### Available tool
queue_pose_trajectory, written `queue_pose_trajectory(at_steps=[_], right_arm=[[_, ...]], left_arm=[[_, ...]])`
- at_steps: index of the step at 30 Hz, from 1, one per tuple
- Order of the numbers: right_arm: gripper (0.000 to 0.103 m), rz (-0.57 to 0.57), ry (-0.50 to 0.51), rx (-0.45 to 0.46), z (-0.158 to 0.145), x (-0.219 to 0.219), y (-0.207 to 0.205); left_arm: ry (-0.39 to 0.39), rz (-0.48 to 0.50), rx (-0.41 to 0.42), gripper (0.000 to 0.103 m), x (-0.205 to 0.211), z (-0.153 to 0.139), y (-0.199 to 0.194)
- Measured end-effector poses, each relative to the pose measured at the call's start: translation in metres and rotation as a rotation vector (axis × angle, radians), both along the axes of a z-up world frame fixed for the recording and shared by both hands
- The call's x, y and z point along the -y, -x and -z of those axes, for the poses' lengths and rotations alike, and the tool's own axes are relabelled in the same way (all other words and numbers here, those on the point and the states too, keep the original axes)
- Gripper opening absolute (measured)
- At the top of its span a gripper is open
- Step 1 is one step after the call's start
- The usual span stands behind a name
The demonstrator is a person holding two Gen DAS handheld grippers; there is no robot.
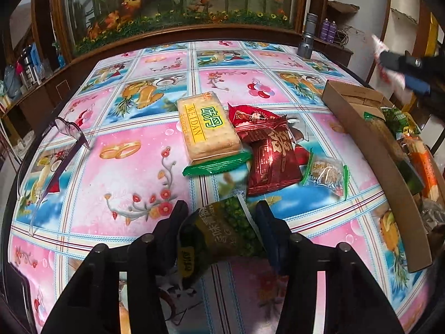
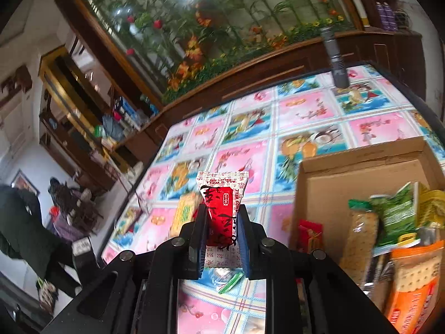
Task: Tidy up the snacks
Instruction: 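Grasp a green-yellow snack with the left tool while the right tool grasps a red-white packet, then carry both held snacks over the box and open both tools to drop them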
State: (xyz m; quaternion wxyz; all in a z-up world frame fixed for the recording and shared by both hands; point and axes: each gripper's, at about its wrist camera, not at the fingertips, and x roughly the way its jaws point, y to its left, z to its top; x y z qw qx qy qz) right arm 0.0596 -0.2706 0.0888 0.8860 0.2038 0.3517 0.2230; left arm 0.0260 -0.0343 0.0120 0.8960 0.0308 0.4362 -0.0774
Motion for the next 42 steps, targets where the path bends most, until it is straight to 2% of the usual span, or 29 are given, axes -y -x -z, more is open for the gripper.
queue_pose_trajectory(at_steps=[5, 6, 7, 10, 13, 15, 17, 19, 24, 26, 27, 29, 33, 34, 35, 36, 37, 42], right_arm=[[0.021, 0.122, -0.071, 0.002, -0.005, 0.052, 0.0], [0.021, 0.141, -0.075, 0.002, -0.005, 0.059, 0.0], [0.021, 0.164, -0.081, 0.001, -0.005, 0.068, 0.0], [0.021, 0.188, -0.114, -0.011, -0.004, 0.081, 0.0], [0.021, 0.183, -0.111, -0.021, -0.003, 0.08, -0.002], [0.021, 0.172, -0.113, -0.023, -0.002, 0.078, -0.002], [0.021, 0.165, -0.118, -0.022, -0.003, 0.078, -0.001], [0.021, 0.16, -0.126, -0.018, -0.005, 0.078, 0.002], [0.021, 0.162, -0.136, -0.004, -0.008, 0.078, 0.007], [0.021, 0.161, -0.146, -0.006, -0.008, 0.079, 0.007], [0.021, 0.16, -0.148, -0.008, -0.007, 0.079, 0.007], [0.021, 0.153, -0.151, -0.008, -0.008, 0.077, 0.007], [0.021, 0.137, -0.149, 0.0, -0.009, 0.073, 0.008], [0.021, 0.135, -0.148, 0.002, -0.01, 0.072, 0.009], [0.021, 0.136, -0.145, 0.003, -0.01, 0.072, 0.009], [0.021, 0.136, -0.143, 0.003, -0.01, 0.072, 0.009], [0.021, 0.135, -0.145, 0.003, -0.01, 0.072, 0.009], [0.021, 0.142, -0.157, 0.004, -0.011, 0.074, 0.01]], left_arm=[[0.037, -0.005, 0.003, 0.047, -0.004, -0.001, 0.001], [0.046, -0.007, 0.004, 0.045, -0.005, -0.002, 0.001], [0.049, -0.008, 0.02, 0.036, -0.006, -0.004, 0.002], [0.056, -0.017, 0.018, 0.036, -0.007, -0.006, 0.002], [0.007, -0.043, -0.005, 0.049, -0.009, -0.003, 0.002], [-0.001, -0.042, -0.018, 0.062, -0.011, 0.0, 0.006], [-0.001, -0.034, -0.018, 0.063, -0.012, 0.001, 0.012], [-0.018, -0.034, -0.003, 0.055, -0.01, 0.001, 0.015], [-0.027, -0.031, -0.005, 0.052, -0.008, 0.0, 0.022], [-0.03, -0.04, -0.003, 0.048, -0.008, -0.001, 0.026], [-0.034, -0.039, -0.004, 0.041, -0.008, -0.001, 0.028], [-0.039, -0.03, -0.011, 0.041, -0.007, -0.003, 0.031], [-0.068, -0.027, -0.014, 0.046, -0.005, -0.003, 0.035], [-0.076, -0.03, -0.016, 0.056, -0.006, -0.003, 0.036], [-0.082, -0.033, -0.015, 0.061, -0.006, -0.003, 0.037], [-0.081, -0.033, -0.009, 0.059, -0.007, -0.002, 0.04], [-0.057, -0.024, -0.011, 0.044, -0.009, -0.003, 0.041], [-0.054, -0.037, 0.0, 0.039, -0.01, -0.004, 0.043]])
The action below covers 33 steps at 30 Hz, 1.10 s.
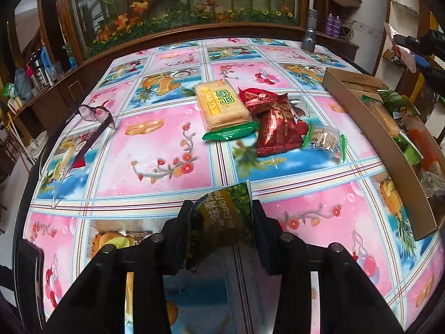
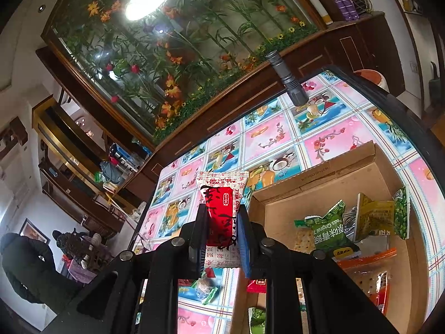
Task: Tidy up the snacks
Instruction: 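Carry both held snacks over the box and open both tools to drop them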
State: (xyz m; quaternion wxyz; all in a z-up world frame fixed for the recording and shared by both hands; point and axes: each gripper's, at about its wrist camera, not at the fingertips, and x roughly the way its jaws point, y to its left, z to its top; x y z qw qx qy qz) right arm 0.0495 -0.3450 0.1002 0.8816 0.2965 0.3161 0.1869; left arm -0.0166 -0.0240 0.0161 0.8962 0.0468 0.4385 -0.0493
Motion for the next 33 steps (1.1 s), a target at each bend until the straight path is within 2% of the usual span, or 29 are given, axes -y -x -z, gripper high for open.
queue_pose_trajectory(at_steps=[6, 10, 15, 19, 24, 33], right_arm=[[0.021, 0.047, 0.028, 0.003, -0.004, 0.014, 0.001], [0.021, 0.084, 0.024, -0.024, -0.001, 0.03, -0.001], [0.021, 0.126, 0.013, -0.066, 0.007, 0.046, -0.007], [0.021, 0.148, 0.044, -0.13, 0.018, 0.049, -0.015], [0.021, 0.164, 0.053, -0.224, 0.036, 0.054, -0.024], [0.022, 0.178, 0.111, -0.252, 0.043, 0.048, -0.028]], left_arm=[[0.088, 0.038, 0.019, 0.038, 0.017, -0.021, -0.003], [0.157, 0.148, 0.048, 0.038, 0.059, -0.049, -0.013], [0.188, 0.277, 0.07, 0.039, 0.124, -0.061, -0.031], [0.224, 0.353, 0.072, 0.039, 0.175, -0.058, -0.047], [0.237, 0.384, 0.032, 0.039, 0.213, -0.036, -0.06], [0.261, 0.4, 0.026, 0.04, 0.22, -0.025, -0.062]])
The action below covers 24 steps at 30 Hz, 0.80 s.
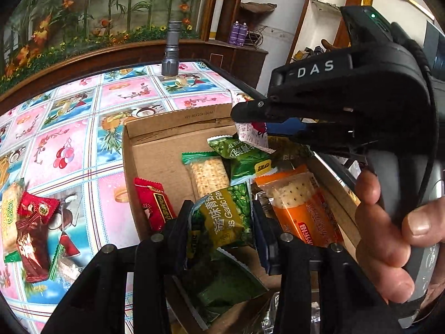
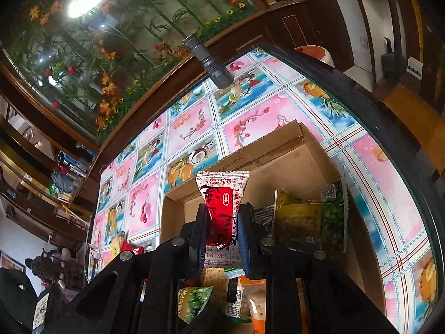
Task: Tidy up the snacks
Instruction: 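Carry both held snacks over the box and open both tools to drop them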
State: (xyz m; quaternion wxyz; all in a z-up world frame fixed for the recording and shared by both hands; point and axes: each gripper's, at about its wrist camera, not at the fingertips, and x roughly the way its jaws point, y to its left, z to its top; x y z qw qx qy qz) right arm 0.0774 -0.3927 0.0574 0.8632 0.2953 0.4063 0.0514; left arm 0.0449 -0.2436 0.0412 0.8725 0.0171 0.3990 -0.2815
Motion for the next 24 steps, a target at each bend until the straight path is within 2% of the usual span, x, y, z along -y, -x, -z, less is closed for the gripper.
queue_pose_trajectory(at_steps=[7, 10, 14, 19, 24], right_arm=[[0.024, 0.012, 0.006, 0.005, -0.002, -0.002, 0.001], [0.029, 0.027, 0.006, 0.025, -0.005, 0.001, 0.004], [0.029, 0.046, 0.003, 0.064, -0.013, 0.005, 0.009], [0.03, 0.002, -0.014, 0.152, -0.026, -0.004, 0.017], [0.031, -0.066, 0.01, 0.178, -0.031, -0.025, 0.018]], left_arm=[[0.017, 0.004, 0.021, 0.045, -0.004, -0.007, 0.005], [0.028, 0.004, 0.024, 0.045, -0.006, -0.011, 0.006], [0.035, 0.003, 0.028, 0.046, -0.01, -0.016, 0.009], [0.059, -0.01, 0.045, 0.046, -0.024, -0.029, 0.016], [0.065, -0.062, 0.044, 0.047, -0.053, -0.035, 0.017]])
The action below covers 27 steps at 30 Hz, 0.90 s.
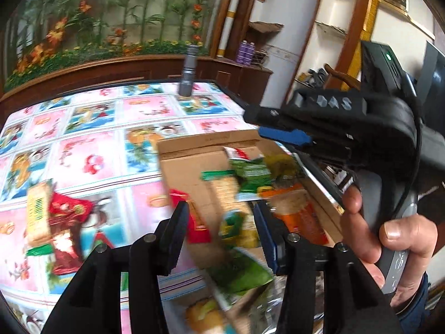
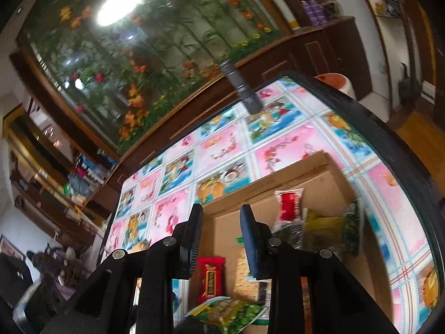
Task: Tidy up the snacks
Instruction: 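Carry both held snacks over the box and open both tools to drop them, then grasp the WEIDAN cracker pack with the left tool while the right tool grasps a red candy packet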
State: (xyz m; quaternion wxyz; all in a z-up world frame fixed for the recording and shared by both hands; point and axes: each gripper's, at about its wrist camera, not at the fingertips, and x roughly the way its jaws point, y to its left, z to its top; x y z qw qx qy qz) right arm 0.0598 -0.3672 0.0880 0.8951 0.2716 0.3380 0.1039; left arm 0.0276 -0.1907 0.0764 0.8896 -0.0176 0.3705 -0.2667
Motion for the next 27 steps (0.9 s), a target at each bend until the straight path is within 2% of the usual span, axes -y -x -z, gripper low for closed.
queue_pose_trajectory(at_steps=[5, 9, 12, 15, 21, 25, 27], right_arm=[[0.032, -0.077, 0.034, 0.0, 0.002, -0.023, -0.002], [0.032, -0.138, 0.056, 0.004, 0.005, -0.042, -0.001], [0.034, -0.182, 0.057, -0.008, 0.009, -0.055, -0.002], [0.034, -0.212, 0.064, -0.016, 0.012, -0.065, -0.002], [0.034, -0.23, 0.073, -0.015, 0.015, -0.072, 0.0], [0.034, -0.244, 0.083, -0.01, 0.014, -0.077, 0.002], [0.034, -0.252, 0.085, -0.005, 0.013, -0.079, 0.003]], left_arm=[[0.006, -0.113, -0.005, 0.047, -0.055, -0.001, -0.007], [-0.003, -0.254, -0.006, 0.048, -0.109, 0.002, -0.018], [-0.034, -0.395, -0.024, 0.049, -0.148, 0.009, -0.036], [-0.082, -0.471, -0.075, 0.05, -0.168, 0.023, -0.057], [-0.11, -0.475, -0.16, 0.05, -0.173, 0.049, -0.08], [-0.159, -0.468, -0.175, 0.05, -0.163, 0.061, -0.089], [-0.191, -0.483, -0.156, 0.051, -0.161, 0.064, -0.093]])
